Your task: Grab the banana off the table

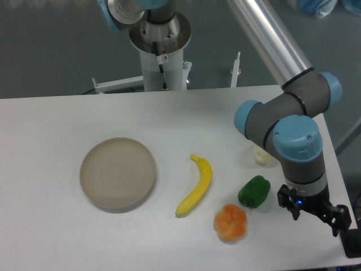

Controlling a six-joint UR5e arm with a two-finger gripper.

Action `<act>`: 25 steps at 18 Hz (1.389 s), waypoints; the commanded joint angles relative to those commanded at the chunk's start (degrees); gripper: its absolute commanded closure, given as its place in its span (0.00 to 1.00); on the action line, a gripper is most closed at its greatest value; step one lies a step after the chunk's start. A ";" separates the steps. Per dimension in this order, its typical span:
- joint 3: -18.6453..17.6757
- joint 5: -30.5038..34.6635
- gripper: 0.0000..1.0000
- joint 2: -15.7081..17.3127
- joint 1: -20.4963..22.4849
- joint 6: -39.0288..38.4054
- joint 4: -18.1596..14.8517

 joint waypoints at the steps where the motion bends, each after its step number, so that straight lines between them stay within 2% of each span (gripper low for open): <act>1: -0.17 -0.09 0.00 0.09 0.09 0.09 0.09; 6: -0.44 -1.93 0.00 0.53 0.26 -0.18 0.09; 11: -2.80 -1.75 0.00 1.57 0.09 -2.28 -0.26; 14: -6.32 -1.85 0.00 4.03 0.17 -4.03 -0.70; 17: -11.41 -1.93 0.00 7.46 0.18 -7.99 -3.94; 20: -15.81 -3.77 0.00 10.54 -0.17 -16.06 -5.80; 22: -18.62 -5.62 0.00 12.47 -0.53 -16.96 -7.12; 25: -23.36 -8.08 0.00 14.76 -1.58 -16.96 -6.95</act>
